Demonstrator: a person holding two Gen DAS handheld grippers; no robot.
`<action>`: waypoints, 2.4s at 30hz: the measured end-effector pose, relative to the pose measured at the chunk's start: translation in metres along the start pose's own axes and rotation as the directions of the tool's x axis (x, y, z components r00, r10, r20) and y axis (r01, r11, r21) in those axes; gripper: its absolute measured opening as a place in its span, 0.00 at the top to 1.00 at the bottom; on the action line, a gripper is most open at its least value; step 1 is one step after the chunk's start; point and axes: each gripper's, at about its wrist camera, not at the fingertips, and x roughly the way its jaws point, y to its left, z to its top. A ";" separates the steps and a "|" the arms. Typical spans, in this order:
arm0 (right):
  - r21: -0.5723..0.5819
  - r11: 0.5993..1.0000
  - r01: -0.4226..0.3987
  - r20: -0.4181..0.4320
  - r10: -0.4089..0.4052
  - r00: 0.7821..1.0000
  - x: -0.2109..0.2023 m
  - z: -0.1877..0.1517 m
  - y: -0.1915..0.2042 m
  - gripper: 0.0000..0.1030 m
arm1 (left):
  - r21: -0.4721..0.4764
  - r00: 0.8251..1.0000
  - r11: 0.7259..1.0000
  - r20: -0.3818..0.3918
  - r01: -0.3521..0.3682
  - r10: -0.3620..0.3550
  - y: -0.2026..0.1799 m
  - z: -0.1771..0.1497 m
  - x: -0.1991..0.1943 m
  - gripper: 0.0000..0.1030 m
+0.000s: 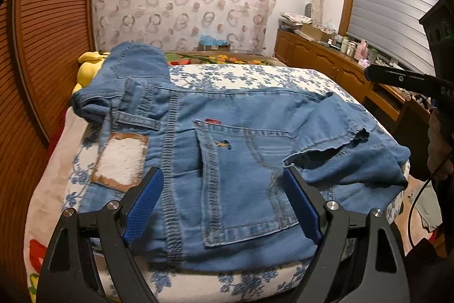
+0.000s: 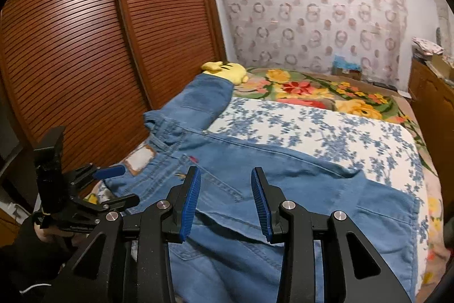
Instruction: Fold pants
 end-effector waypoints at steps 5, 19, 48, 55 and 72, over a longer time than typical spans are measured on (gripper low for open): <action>-0.007 0.998 0.065 0.002 -0.065 0.998 -0.008 -0.009 -0.005 0.63 | 0.032 1.000 0.999 -0.005 0.026 -0.025 -0.015 0.007 0.010 0.16; 0.115 0.980 0.165 -0.089 -0.155 0.984 -0.007 -0.044 -0.040 0.59 | 0.110 0.984 0.980 -0.089 0.165 -0.155 -0.053 0.018 0.047 0.39; 0.163 0.982 0.097 -0.198 -0.063 0.978 0.038 -0.040 -0.049 0.59 | 0.144 0.974 0.973 -0.159 0.183 -0.160 -0.069 0.006 0.072 0.81; 0.141 0.983 0.118 -0.187 -0.091 0.978 0.047 -0.033 -0.049 0.61 | 0.143 0.975 0.973 -0.158 0.178 -0.155 -0.070 0.006 0.073 0.81; 0.003 1.000 0.031 0.029 -0.031 0.999 -0.004 0.037 -0.006 0.99 | 0.140 0.974 0.972 0.101 0.188 -0.203 -0.052 0.039 -0.029 0.95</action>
